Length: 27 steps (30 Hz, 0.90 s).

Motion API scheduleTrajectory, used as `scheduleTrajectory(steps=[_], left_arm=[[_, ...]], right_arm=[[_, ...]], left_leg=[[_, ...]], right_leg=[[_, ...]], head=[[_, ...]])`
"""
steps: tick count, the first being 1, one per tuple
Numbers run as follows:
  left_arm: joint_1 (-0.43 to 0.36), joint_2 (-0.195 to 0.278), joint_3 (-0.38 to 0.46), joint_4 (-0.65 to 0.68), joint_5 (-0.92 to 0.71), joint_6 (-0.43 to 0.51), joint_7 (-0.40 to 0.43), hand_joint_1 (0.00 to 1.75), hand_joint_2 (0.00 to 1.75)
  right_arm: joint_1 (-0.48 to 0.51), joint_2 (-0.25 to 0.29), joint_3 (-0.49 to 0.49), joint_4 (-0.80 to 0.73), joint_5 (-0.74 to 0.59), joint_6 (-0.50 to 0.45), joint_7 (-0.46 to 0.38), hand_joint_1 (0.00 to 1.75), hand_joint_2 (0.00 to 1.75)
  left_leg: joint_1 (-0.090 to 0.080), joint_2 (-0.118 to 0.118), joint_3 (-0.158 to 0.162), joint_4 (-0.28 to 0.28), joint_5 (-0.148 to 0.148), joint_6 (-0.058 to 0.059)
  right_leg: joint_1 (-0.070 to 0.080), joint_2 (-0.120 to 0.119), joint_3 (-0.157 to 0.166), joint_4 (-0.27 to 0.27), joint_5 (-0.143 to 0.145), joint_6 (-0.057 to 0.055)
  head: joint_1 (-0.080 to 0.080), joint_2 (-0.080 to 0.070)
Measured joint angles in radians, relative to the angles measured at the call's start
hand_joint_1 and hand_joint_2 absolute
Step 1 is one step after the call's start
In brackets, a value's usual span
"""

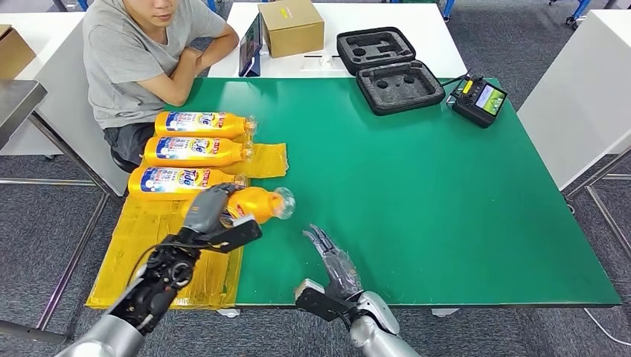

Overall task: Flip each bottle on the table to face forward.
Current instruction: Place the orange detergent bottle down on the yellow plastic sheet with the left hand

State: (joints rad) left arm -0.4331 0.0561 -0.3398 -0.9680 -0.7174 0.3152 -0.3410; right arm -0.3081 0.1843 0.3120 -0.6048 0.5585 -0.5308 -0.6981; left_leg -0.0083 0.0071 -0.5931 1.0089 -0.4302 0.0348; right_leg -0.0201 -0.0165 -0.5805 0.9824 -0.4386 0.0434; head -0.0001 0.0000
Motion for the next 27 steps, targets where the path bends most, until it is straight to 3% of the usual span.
scheduleTrajectory(steps=[5,16,27], left_arm=[[-0.012,0.067,0.015,0.020,0.008,-0.022,-0.025,1.75,1.75],[-0.039,0.227,-0.008,-0.006,-0.013,-0.181,0.033,1.75,1.75],[-0.045,0.269,-0.042,-0.021,0.000,-0.225,0.030,1.75,1.75]], right_arm=[[0.000,-0.004,0.012,-0.004,-0.031,0.006,0.000,0.00,1.75],[0.000,-0.027,0.079,-0.010,-0.118,0.007,0.000,0.00,1.75],[-0.001,-0.036,0.107,-0.014,-0.131,0.007,0.000,0.00,1.75]], left_leg=[[0.001,0.000,0.000,0.000,0.001,-0.001],[0.002,0.001,0.000,0.000,0.001,-0.002],[0.002,0.001,0.000,0.000,0.001,-0.002]], right_leg=[[0.001,0.000,0.000,0.000,0.000,0.000],[0.002,0.001,0.000,0.000,0.001,-0.003],[0.002,0.000,0.000,0.000,0.001,-0.003]], head=[[0.000,0.000],[0.000,0.000],[0.000,0.000]])
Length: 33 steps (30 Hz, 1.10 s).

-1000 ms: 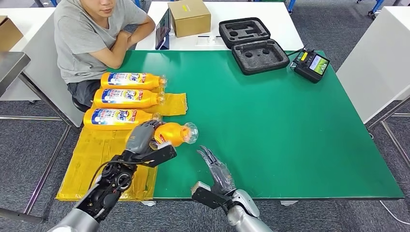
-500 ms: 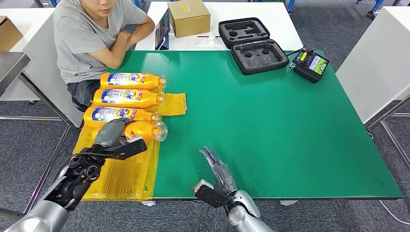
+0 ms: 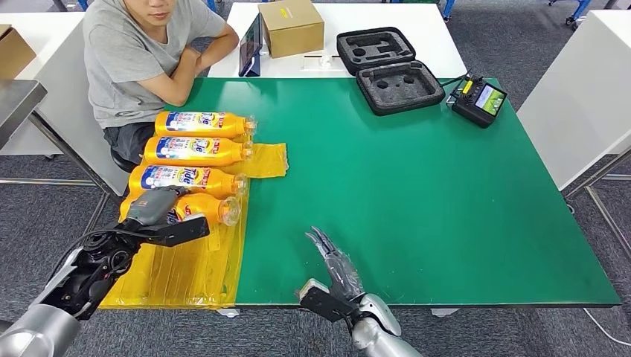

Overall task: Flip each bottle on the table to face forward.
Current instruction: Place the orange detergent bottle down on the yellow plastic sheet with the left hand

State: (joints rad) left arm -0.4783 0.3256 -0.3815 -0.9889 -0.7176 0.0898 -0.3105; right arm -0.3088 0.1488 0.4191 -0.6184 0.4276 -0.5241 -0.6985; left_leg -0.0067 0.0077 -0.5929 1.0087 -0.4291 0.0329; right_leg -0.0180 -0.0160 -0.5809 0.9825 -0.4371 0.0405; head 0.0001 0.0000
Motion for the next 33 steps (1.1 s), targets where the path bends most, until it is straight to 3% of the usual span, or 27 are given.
scheduleTrajectory(steps=[5,11,14,19,21,22,23,26,27,29,33], left_arm=[[-0.001,0.007,-0.011,-0.005,0.013,-0.026,-0.003,1.75,1.75],[-0.008,0.016,-0.035,-0.032,0.074,-0.155,-0.025,1.74,1.75],[-0.018,0.017,-0.054,-0.034,0.103,-0.208,-0.039,1.64,1.75],[-0.039,0.017,-0.096,-0.031,0.101,-0.236,-0.041,1.71,1.75],[-0.049,0.016,-0.117,-0.022,0.094,-0.239,-0.040,1.63,1.75],[-0.056,0.015,-0.127,-0.016,0.090,-0.239,-0.040,1.56,1.75],[-0.061,0.013,-0.136,-0.009,0.088,-0.236,-0.041,1.34,1.75],[-0.073,0.005,-0.159,0.010,0.074,-0.210,-0.040,0.31,1.75],[-0.075,0.000,-0.167,0.017,0.062,-0.193,-0.035,0.11,1.75],[-0.080,-0.011,-0.185,0.036,0.032,-0.157,-0.022,0.00,1.75],[-0.094,-0.035,-0.217,0.086,-0.018,-0.104,0.000,0.00,1.75]], right_arm=[[0.000,-0.003,0.004,0.000,-0.005,0.000,0.000,0.00,1.75],[-0.004,-0.008,0.028,0.000,-0.037,0.000,0.000,0.00,1.75],[-0.006,-0.011,0.039,-0.001,-0.047,-0.001,0.000,0.00,1.75],[-0.009,-0.014,0.052,-0.001,-0.055,-0.002,0.000,0.00,1.75],[-0.012,-0.015,0.057,0.000,-0.057,-0.002,0.000,0.00,1.75],[-0.014,-0.015,0.060,0.000,-0.059,-0.002,0.000,0.00,1.75],[-0.016,-0.017,0.063,0.000,-0.061,-0.002,0.000,0.00,1.75],[-0.020,-0.021,0.070,0.000,-0.068,-0.003,0.000,0.00,1.75],[-0.020,-0.022,0.072,0.000,-0.071,-0.003,0.000,0.00,1.75],[-0.022,-0.023,0.077,0.000,-0.077,-0.005,0.000,0.00,1.75],[-0.025,-0.027,0.092,-0.002,-0.092,-0.015,0.000,0.00,1.75]], left_leg=[[0.000,0.000,0.000,0.000,0.000,0.000],[0.000,-0.001,0.000,0.000,0.000,0.000],[0.000,-0.001,0.000,0.000,0.000,0.000],[0.000,-0.001,0.001,0.000,0.000,0.000],[0.000,-0.001,0.001,0.000,0.000,0.000],[0.000,-0.001,0.001,0.000,0.000,0.000],[0.000,-0.001,0.001,0.000,0.000,0.000],[0.000,-0.001,0.001,0.000,0.000,0.000],[0.000,-0.001,0.001,0.000,0.000,0.000],[0.000,-0.001,0.001,0.000,0.000,0.000],[0.000,0.000,0.002,0.000,0.000,0.000]], right_leg=[[0.000,0.000,0.000,0.000,0.000,0.000],[0.000,-0.001,0.000,0.000,0.000,0.000],[0.000,-0.001,0.001,0.000,0.000,0.000],[0.000,-0.001,0.001,0.000,0.000,0.000],[0.000,-0.001,0.001,0.000,0.000,0.000],[0.000,-0.001,0.001,0.000,0.000,0.000],[0.000,-0.001,0.001,0.000,0.000,0.000],[0.000,-0.001,0.002,0.000,0.000,0.000],[0.000,-0.001,0.002,0.000,0.000,0.000],[0.000,-0.001,0.002,0.000,0.000,0.000],[0.000,0.000,0.002,0.000,0.000,-0.001]], head=[[0.000,0.000],[0.000,0.000],[0.000,0.000],[0.000,0.000],[0.000,0.000],[0.000,0.000],[0.000,0.000],[0.000,0.000],[0.000,0.000],[0.000,0.000],[0.000,0.000]])
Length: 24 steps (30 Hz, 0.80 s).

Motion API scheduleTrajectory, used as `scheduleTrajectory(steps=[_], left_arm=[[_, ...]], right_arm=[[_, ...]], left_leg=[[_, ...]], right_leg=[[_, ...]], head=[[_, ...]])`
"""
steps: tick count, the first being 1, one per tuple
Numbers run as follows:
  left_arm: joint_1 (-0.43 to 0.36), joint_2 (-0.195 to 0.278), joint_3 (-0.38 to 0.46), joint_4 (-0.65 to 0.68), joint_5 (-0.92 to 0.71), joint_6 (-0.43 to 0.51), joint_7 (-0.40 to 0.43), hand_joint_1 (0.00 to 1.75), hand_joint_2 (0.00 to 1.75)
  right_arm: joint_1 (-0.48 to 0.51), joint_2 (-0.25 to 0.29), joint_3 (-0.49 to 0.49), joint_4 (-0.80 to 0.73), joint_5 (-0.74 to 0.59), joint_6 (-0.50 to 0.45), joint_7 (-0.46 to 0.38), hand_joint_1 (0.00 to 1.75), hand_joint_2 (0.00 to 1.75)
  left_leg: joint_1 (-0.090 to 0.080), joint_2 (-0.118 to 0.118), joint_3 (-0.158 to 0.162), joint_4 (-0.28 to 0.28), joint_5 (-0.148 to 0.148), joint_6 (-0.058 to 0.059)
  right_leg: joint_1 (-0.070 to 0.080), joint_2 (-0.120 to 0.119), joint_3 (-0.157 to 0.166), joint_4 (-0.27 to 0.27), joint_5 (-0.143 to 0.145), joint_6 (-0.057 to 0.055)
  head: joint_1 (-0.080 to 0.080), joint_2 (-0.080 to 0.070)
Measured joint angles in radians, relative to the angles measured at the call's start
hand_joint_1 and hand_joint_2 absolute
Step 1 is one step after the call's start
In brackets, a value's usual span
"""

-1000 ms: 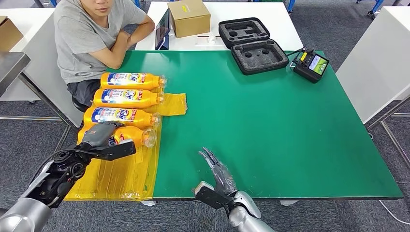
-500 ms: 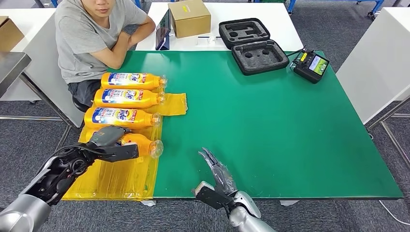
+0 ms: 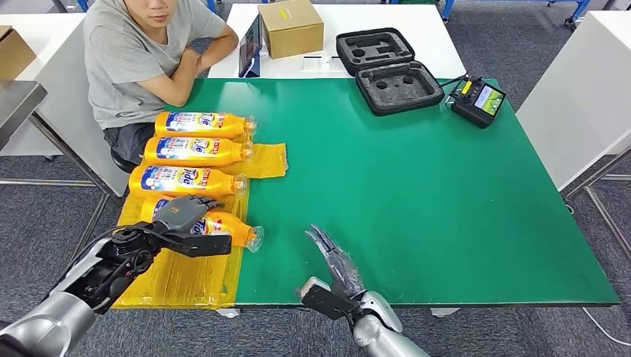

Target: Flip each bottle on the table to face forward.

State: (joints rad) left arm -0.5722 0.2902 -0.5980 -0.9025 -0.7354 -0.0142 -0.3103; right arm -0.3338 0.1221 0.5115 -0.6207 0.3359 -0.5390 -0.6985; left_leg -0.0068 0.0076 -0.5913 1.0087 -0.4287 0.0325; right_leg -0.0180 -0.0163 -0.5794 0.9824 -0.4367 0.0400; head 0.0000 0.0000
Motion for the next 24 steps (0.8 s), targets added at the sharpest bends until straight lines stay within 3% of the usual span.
scheduleTrajectory(steps=[24], left_arm=[[-0.049,-0.047,-0.036,0.097,-0.034,0.040,0.013,0.00,1.75]], right_arm=[[0.017,-0.039,0.039,-0.107,-0.036,-0.037,0.000,0.00,1.75]], left_leg=[[0.000,-0.001,0.001,0.000,0.001,0.000]], right_leg=[[0.000,0.000,0.001,0.000,0.000,0.000]], head=[[0.000,0.000]])
